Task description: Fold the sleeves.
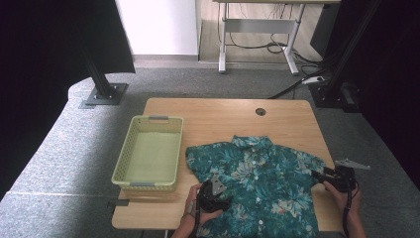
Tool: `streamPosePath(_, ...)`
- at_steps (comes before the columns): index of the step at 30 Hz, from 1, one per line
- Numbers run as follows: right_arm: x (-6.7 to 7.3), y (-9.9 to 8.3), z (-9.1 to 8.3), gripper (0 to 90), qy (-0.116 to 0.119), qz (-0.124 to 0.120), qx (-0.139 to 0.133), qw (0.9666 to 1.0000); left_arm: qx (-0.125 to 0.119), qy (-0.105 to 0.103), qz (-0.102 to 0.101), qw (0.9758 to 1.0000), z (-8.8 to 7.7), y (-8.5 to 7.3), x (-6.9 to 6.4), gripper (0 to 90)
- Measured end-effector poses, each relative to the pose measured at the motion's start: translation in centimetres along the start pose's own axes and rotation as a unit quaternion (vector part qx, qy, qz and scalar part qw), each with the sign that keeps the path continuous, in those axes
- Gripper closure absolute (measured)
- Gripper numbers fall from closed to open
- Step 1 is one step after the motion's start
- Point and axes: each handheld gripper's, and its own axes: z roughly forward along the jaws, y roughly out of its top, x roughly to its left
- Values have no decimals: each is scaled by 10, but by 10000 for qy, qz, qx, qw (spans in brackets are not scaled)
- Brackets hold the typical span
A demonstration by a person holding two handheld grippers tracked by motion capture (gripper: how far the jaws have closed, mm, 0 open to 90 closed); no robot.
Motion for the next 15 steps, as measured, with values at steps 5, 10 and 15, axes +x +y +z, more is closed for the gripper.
streamPosePath(5, -8, -1, 3, 364, -62, 98, 92, 9999, 1, -1, 2, 10000, 0, 0, 0, 360)
streamPosePath(10, -10, -2, 6, 356, -208, 166, 128, 9996, -5, -3, 0, 10000, 0, 0, 0, 360)
streamPosePath(15, -9, 0, 10, 364, -239, 214, 162, 9994, -4, -1, 1, 10000, 0, 0, 0, 360)
